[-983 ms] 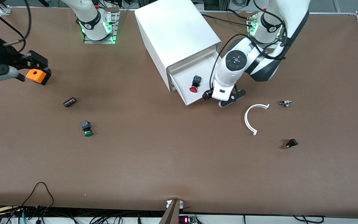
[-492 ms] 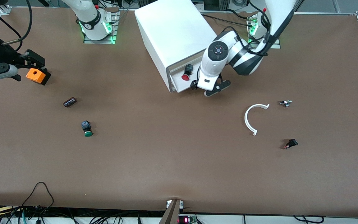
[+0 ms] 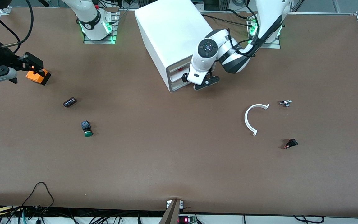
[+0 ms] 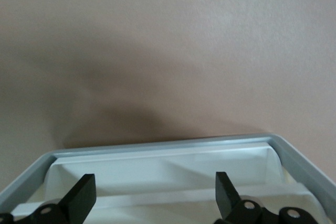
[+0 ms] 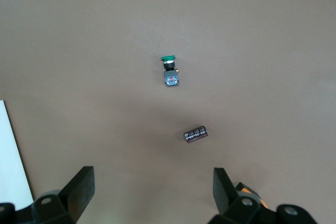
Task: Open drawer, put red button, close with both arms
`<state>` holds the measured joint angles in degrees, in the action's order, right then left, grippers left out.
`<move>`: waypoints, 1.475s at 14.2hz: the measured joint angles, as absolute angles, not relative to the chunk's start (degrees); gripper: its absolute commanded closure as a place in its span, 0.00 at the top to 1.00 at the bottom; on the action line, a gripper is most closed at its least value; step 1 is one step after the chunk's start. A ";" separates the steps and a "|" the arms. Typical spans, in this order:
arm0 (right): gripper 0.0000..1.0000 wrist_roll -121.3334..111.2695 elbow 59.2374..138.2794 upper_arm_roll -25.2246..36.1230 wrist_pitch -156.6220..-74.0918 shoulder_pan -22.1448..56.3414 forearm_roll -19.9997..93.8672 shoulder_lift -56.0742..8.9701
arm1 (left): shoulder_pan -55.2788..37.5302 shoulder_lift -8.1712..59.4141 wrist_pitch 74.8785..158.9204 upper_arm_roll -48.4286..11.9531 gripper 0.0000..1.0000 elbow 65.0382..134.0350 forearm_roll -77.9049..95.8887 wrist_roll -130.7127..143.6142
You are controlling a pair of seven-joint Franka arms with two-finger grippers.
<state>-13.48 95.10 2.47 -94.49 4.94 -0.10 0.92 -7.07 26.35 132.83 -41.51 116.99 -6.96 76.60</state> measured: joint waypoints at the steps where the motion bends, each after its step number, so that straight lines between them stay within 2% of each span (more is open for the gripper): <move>1: 1.00 -13.48 94.91 2.46 -94.49 4.94 -0.10 0.85 | -7.53 26.35 132.92 -41.57 1.00 116.96 -6.96 76.62; 8: 1.00 -13.48 94.04 2.46 -94.48 4.92 -0.46 0.35 | -7.45 26.32 133.19 -41.11 1.00 115.70 -7.46 75.84; 11: 1.00 -13.44 94.02 2.45 -94.61 4.91 -0.45 -1.74 | -1.89 26.20 132.94 -40.66 1.00 112.53 -8.23 68.99; 19: 1.00 -13.44 93.30 2.25 -95.18 4.94 -0.45 -3.09 | 12.63 25.94 121.86 -40.32 1.00 103.17 -8.27 46.20; 21: 1.00 -13.44 93.30 2.26 -95.19 4.93 -0.45 -3.16 | 13.08 24.50 119.95 -36.74 1.00 102.46 -8.20 40.14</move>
<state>-13.44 93.30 2.26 -95.19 4.93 -0.45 -3.16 13.08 24.50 119.95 -36.74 102.46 -8.20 40.14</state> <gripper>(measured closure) 0.000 0.000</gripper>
